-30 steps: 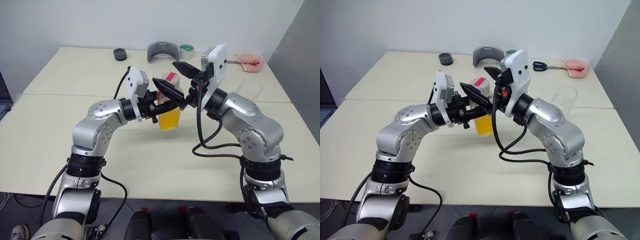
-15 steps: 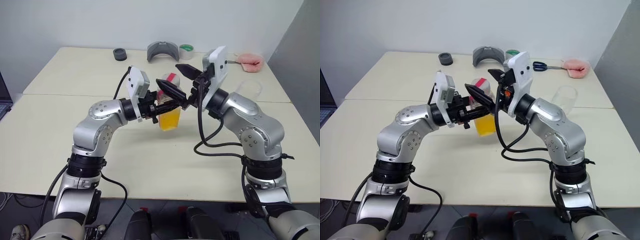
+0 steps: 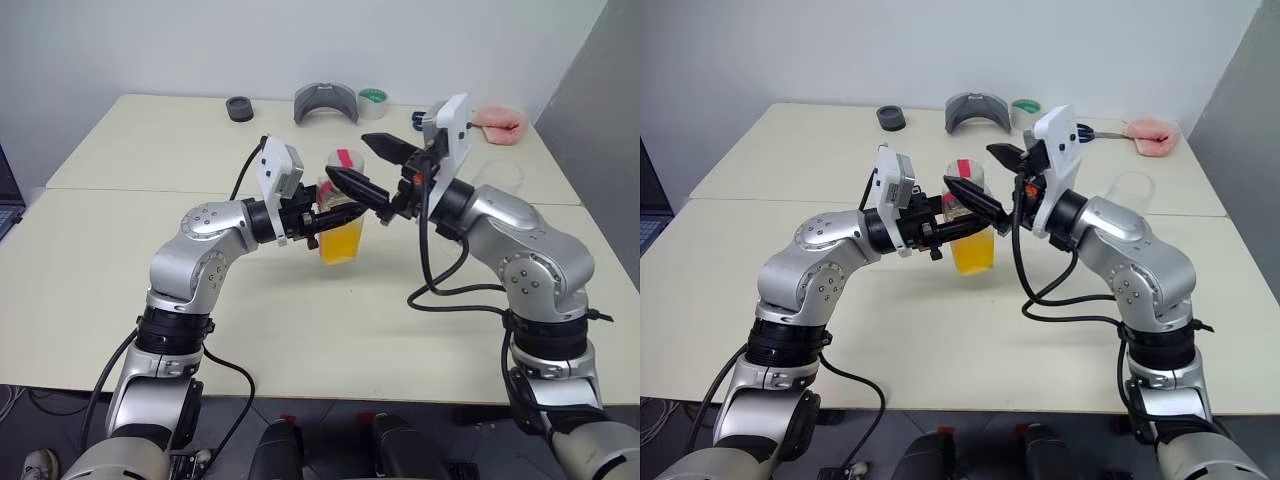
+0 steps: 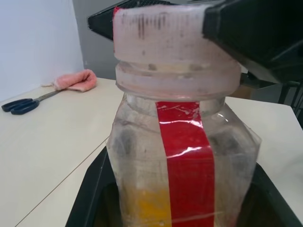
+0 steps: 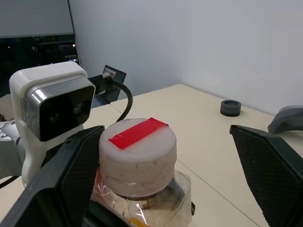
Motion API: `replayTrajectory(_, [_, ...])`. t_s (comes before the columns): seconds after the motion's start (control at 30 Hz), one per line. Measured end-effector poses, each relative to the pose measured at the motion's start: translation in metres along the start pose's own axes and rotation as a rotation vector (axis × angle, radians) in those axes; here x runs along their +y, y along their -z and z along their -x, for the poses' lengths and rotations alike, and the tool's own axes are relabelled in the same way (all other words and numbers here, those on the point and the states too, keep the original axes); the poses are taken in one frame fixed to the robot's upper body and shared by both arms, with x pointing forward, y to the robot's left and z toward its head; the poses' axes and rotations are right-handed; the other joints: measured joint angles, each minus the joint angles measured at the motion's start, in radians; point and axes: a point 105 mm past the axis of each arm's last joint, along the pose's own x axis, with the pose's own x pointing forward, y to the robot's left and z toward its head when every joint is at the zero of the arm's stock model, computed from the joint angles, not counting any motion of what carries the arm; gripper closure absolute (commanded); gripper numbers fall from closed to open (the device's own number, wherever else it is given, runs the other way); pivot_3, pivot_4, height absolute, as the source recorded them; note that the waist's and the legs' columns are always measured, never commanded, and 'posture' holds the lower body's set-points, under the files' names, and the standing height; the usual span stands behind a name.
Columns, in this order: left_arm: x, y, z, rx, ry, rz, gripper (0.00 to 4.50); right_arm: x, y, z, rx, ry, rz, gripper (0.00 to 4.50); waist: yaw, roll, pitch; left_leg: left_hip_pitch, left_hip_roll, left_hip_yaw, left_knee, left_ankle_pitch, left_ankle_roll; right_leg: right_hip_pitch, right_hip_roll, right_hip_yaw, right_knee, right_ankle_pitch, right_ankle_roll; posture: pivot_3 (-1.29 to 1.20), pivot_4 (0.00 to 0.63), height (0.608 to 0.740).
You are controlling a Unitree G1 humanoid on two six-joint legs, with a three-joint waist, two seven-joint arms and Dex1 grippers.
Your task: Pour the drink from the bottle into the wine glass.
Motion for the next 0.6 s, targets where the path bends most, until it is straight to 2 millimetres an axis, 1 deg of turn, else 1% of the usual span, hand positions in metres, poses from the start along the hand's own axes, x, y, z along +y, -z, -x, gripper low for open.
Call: replayTrajectory(0.6, [0.0011,0.0004,-0.0003,0.001,-0.002,0.003,2.70,-0.0017,-0.0013,0.0083,0.003,-0.002,0.001,0.01,0.000,0.000,0.000,0.000,0.000,0.000,0.000,0.000,0.000,0.000,0.000,0.000,0.000,0.000,0.000,0.00,0.150,0.740])
